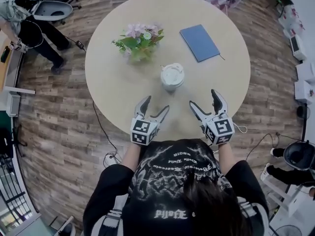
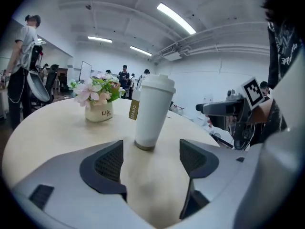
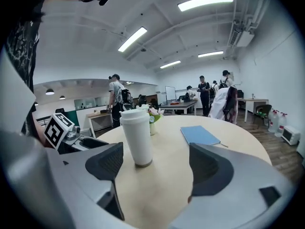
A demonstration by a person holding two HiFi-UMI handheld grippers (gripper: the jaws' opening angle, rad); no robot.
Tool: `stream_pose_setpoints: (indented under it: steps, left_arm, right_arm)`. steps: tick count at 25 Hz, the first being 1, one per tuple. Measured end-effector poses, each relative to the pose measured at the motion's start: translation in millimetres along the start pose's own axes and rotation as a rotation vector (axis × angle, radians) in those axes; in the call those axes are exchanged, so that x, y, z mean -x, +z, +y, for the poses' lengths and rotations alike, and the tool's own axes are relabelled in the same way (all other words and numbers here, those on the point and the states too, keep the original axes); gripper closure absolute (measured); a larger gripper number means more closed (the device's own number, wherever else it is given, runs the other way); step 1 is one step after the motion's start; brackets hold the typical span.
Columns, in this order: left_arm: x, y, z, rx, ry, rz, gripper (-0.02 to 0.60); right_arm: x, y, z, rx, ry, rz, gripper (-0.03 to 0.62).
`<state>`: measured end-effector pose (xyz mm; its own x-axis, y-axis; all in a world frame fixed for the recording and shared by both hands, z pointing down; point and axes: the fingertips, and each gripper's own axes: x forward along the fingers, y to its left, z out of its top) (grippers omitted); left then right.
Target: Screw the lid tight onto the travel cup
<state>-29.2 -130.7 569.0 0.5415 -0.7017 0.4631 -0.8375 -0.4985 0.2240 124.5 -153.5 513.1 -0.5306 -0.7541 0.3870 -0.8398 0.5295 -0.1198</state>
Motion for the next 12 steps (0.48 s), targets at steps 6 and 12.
stream_pose_setpoints:
  steps: [6, 12]
  left_arm:
    - [18, -8, -7, 0.032, 0.027, -0.021, 0.207]
    - [24, 5, -3, 0.029, 0.073, -0.073, 0.207]
  right_arm:
    - [14, -35, 11, -0.036, -0.018, 0.047, 0.166]
    - [18, -36, 14, -0.005, -0.016, 0.053, 0.174]
